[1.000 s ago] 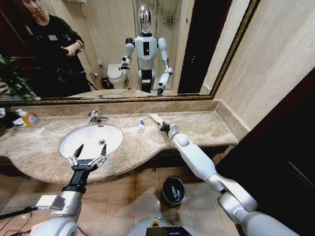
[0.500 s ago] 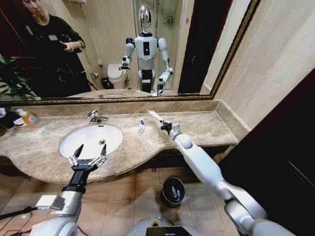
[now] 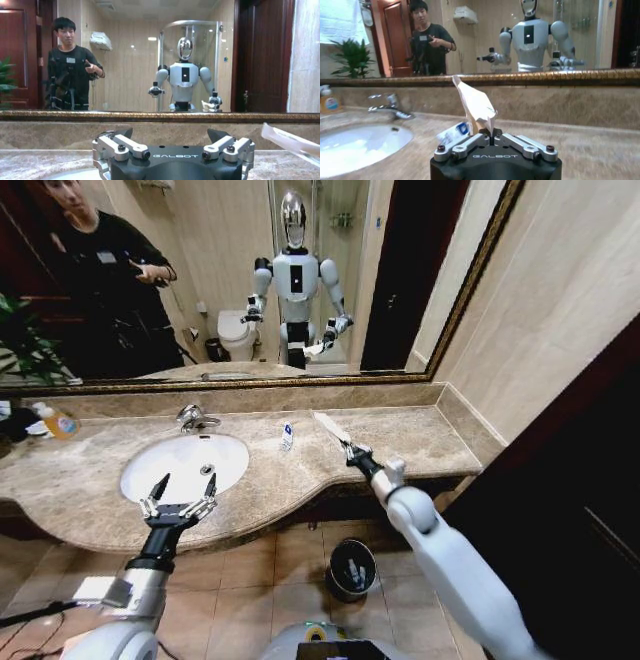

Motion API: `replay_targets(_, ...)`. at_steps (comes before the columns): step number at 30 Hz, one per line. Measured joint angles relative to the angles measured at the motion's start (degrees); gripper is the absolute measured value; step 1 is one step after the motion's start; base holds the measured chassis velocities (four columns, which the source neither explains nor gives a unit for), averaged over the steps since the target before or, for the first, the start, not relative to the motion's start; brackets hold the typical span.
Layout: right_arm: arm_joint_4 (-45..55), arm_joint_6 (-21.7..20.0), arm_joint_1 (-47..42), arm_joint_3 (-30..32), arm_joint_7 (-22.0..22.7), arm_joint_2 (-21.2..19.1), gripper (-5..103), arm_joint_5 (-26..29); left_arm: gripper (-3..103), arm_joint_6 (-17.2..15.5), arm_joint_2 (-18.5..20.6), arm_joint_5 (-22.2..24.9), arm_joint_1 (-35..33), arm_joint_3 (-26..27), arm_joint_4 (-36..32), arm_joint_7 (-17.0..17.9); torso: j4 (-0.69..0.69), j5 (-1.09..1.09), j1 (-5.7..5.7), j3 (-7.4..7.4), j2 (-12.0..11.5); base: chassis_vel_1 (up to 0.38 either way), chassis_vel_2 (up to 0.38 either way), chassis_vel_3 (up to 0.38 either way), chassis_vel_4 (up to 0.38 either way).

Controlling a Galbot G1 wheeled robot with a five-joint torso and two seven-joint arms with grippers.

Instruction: Pick up the trash from the sink and place it in the trash bin.

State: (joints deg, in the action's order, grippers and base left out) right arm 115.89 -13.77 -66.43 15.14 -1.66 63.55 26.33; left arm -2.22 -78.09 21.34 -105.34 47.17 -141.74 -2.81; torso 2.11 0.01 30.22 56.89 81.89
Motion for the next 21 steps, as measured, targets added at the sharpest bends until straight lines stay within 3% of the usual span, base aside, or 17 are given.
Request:
replay_targets(3, 2.8, 2.3, -10.0, 4.5, -4.2, 1.3, 0, -2.5, 100, 0.0, 0.0, 0.0, 0.0, 0.0, 0.0, 0.0, -0.01, 0.01, 0.00, 0.00, 0.0, 0.000, 0.000, 0.000, 0.000)
replay_targets(11, 2.3, 8.2, -21.0, 12.5, -10.1, 3.8, 0, -3.5, 100, 0.0, 0.0, 0.0, 0.0, 0.0, 0.0, 0.0, 0.00, 0.01, 0.00, 0.00, 0.0, 0.000, 0.000, 0.000, 0.000)
replay_targets(15, -2.5, 14.9, -26.1, 15.6, -15.2, 5.5, 0, -4.1, 100, 0.0, 0.0, 0.0, 0.0, 0.0, 0.0, 0.0, 0.00, 0.00, 0.00, 0.00, 0.0, 0.000, 0.000, 0.000, 0.000)
replay_targets(21, -8.9, 18.3, -28.4, 15.8, -15.8, 6.3, 0, -3.6, 100, 0.0, 0.0, 0.0, 0.0, 0.0, 0.0, 0.0, 0.00, -0.01, 0.00, 0.00, 0.0, 0.000, 0.000, 0.000, 0.000)
